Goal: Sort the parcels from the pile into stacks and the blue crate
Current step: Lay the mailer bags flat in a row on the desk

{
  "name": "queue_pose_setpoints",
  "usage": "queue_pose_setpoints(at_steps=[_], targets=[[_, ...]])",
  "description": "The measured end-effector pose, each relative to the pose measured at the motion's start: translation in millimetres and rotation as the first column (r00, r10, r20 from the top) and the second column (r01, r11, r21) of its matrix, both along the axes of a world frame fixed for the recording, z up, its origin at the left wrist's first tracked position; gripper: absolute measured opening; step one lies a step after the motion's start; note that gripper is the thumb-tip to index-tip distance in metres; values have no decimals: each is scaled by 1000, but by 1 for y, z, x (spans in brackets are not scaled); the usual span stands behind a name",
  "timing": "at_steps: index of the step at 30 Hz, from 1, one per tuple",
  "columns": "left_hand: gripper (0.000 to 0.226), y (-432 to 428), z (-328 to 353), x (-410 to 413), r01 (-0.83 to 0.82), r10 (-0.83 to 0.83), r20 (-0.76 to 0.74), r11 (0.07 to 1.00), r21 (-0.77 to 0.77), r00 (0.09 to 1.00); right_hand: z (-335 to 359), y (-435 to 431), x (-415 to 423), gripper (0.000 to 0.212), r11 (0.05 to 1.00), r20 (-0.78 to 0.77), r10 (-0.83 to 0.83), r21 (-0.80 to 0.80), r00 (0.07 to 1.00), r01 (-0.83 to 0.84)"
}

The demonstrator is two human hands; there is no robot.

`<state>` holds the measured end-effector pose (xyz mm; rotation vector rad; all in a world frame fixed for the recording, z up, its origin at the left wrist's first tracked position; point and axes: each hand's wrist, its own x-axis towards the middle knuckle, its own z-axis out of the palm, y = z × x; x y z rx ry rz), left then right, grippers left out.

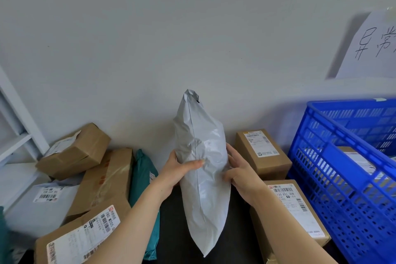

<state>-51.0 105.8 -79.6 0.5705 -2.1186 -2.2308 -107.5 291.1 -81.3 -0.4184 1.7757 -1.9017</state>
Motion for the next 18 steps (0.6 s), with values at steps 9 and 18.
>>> queue_pose_setpoints(at_steps=[9,18], targets=[[58,-7,-3,7,-29,41,-40,964,266,998,0,-3,-6,47,970,-31,-233,60,972,234],[50,-14,-7,10,-113,111,25,935,337,994,1,-6,-3,33,960,-29,-273,62,962,274]])
